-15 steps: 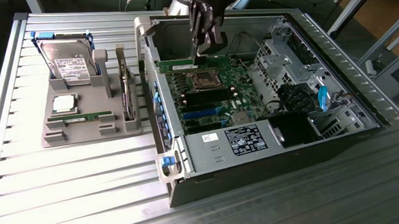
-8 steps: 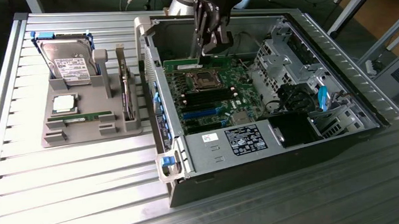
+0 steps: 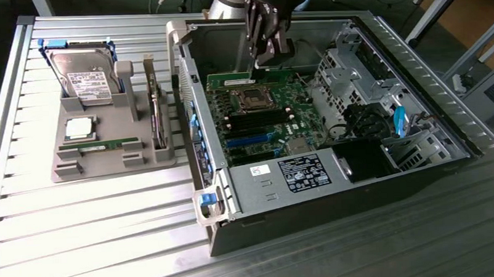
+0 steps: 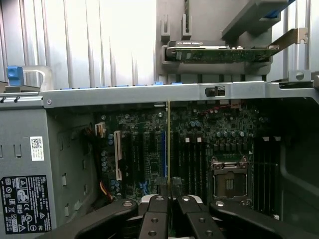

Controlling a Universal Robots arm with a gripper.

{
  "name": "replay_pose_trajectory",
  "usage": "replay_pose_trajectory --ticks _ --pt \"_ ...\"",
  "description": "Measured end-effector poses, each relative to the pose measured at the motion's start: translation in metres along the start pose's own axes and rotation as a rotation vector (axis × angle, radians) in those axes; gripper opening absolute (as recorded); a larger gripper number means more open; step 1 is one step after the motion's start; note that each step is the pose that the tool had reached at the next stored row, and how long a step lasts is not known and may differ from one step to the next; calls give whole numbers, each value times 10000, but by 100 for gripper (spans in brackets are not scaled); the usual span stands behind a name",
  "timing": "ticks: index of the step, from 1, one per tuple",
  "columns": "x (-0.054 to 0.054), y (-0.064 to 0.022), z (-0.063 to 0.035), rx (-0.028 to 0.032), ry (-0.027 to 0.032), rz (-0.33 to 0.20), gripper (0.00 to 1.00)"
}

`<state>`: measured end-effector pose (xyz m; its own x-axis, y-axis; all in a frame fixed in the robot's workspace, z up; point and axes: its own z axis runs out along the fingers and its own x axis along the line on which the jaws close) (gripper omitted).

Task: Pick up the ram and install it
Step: 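Pick up the ram and move it above insertion slot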

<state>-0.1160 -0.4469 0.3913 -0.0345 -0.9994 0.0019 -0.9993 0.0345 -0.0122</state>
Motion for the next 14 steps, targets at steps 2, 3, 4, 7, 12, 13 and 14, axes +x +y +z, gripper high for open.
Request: replay_pose_trajectory --ticks 2,3,4,7,12,13,14 --pt "-1 -23 0 0 1 0 11" --pt "-1 -34 0 0 1 -1 11" --pt "-2 -51 0 0 2 0 11" --pt "-3 -75 1 0 2 0 11" --pt "-4 -129 1 0 4 0 11" --pt "-5 -138 2 0 3 0 11" --pt "-5 -150 2 0 4 -1 11"
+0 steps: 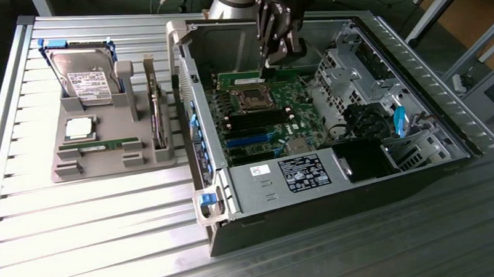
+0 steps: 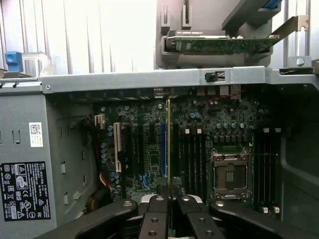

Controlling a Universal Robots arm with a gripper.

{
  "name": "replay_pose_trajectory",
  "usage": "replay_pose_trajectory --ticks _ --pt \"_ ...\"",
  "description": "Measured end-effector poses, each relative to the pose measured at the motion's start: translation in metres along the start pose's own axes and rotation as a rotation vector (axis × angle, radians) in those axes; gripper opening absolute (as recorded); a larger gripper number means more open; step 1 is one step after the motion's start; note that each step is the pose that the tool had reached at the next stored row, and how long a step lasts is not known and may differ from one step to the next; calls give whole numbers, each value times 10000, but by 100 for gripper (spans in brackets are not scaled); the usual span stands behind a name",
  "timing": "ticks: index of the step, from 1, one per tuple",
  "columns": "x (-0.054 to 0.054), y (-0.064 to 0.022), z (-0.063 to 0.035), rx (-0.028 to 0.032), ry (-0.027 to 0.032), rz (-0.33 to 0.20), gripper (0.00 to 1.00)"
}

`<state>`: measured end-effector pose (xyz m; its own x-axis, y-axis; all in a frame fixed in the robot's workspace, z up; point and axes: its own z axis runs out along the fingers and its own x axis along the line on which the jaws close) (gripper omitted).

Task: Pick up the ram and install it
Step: 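Pick up the ram and move it above insertion slot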

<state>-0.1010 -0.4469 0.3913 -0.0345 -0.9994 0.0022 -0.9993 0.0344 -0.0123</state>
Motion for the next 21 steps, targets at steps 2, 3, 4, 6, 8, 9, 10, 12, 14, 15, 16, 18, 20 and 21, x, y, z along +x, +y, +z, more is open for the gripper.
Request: replay_pose_trajectory --ticks 2,3,4,6,8,9,10,12,14,15,16,18,20,21 --pt "-1 -15 0 0 0 0 11" --pt "-1 -31 1 0 0 0 11" --pt "-2 -45 0 0 1 1 11" --pt "-2 -72 1 0 3 0 11" --pt "-4 -114 2 0 7 0 11" --pt "-5 -141 2 0 10 0 11" --pt "-5 -158 2 0 12 0 11" --pt "-8 -219 3 0 15 0 11" --pt "-10 -274 3 0 16 0 11" --pt "-11 -324 4 0 20 0 11" --pt "-12 -349 4 1 23 0 11" --pt "-14 -406 5 1 31 0 11" --pt "-17 -473 6 1 41 0 11" --pt "-17 -514 6 2 49 0 11"
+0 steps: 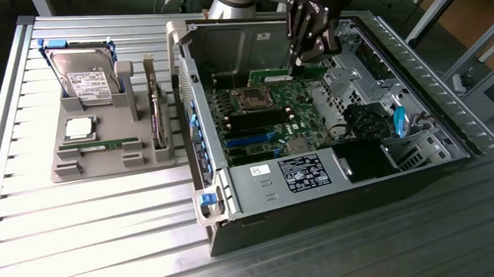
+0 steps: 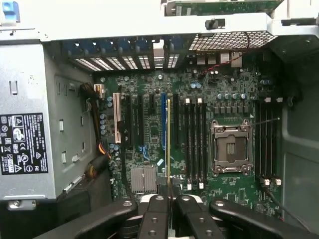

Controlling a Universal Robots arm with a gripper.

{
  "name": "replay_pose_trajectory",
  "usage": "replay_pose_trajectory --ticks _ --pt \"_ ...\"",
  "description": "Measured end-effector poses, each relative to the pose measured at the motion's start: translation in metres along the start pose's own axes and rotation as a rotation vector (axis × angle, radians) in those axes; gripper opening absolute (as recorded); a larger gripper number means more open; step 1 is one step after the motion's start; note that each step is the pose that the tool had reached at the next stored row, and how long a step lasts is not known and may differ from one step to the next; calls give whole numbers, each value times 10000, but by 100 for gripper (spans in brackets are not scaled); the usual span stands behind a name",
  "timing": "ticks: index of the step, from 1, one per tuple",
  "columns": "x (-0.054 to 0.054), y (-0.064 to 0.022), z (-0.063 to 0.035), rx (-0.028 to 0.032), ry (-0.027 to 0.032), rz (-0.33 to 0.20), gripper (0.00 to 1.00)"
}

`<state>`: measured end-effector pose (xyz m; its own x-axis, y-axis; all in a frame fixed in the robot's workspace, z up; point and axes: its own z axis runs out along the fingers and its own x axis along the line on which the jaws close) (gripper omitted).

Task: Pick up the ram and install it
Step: 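Pick up the ram and move it above insertion slot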

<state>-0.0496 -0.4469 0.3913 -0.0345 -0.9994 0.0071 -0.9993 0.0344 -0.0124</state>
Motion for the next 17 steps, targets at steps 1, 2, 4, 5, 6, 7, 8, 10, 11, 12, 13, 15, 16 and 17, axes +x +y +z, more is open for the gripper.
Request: replay_pose_trajectory --ticks 1,2,4,5,6,7,8,10,11,12,13,15,16,17 --pt "-1 -30 0 0 9 0 11" --pt "-3 -70 1 0 19 0 11" --pt "-4 -122 1 1 33 0 11" --pt "-6 -146 2 1 38 -1 11" --pt "-7 -162 2 1 42 -1 11" --pt "-8 -172 2 1 44 -1 11" --pt "-10 -186 2 1 45 -1 11" --pt "-26 -195 2 1 52 -1 11" --pt "-46 -195 2 1 59 -1 11" --pt "-62 -195 2 2 65 -1 11" --pt "-74 -195 2 2 69 -1 11" --pt "-108 -194 1 2 70 -1 11" --pt "-120 -193 2 2 70 -1 11" --pt "-143 -192 1 2 70 -1 11"
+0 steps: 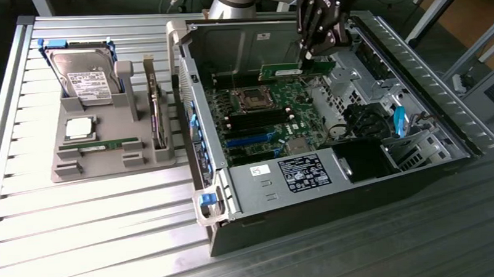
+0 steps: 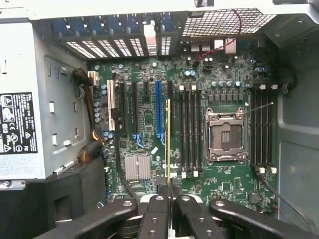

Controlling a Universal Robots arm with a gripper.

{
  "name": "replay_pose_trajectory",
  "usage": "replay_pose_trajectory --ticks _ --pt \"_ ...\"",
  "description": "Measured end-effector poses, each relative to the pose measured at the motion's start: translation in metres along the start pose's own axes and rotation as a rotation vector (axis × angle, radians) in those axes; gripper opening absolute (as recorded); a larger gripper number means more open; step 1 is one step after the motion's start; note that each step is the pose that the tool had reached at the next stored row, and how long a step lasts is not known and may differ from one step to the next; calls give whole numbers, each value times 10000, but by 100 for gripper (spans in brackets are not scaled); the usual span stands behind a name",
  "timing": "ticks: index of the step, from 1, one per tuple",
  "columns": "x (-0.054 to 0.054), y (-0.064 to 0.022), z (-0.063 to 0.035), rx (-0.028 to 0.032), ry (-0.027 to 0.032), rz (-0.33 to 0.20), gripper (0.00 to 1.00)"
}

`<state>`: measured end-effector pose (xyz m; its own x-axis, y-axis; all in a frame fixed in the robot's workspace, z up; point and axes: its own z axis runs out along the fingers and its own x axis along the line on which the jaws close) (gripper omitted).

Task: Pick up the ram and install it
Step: 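Pick up the ram and move it above insertion slot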

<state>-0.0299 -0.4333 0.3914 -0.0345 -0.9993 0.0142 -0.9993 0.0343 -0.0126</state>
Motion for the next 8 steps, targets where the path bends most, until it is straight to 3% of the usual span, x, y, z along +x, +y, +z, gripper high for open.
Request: replay_pose_trajectory --ticks 8 --pt "-224 -7 -3 1 1 -2 11"
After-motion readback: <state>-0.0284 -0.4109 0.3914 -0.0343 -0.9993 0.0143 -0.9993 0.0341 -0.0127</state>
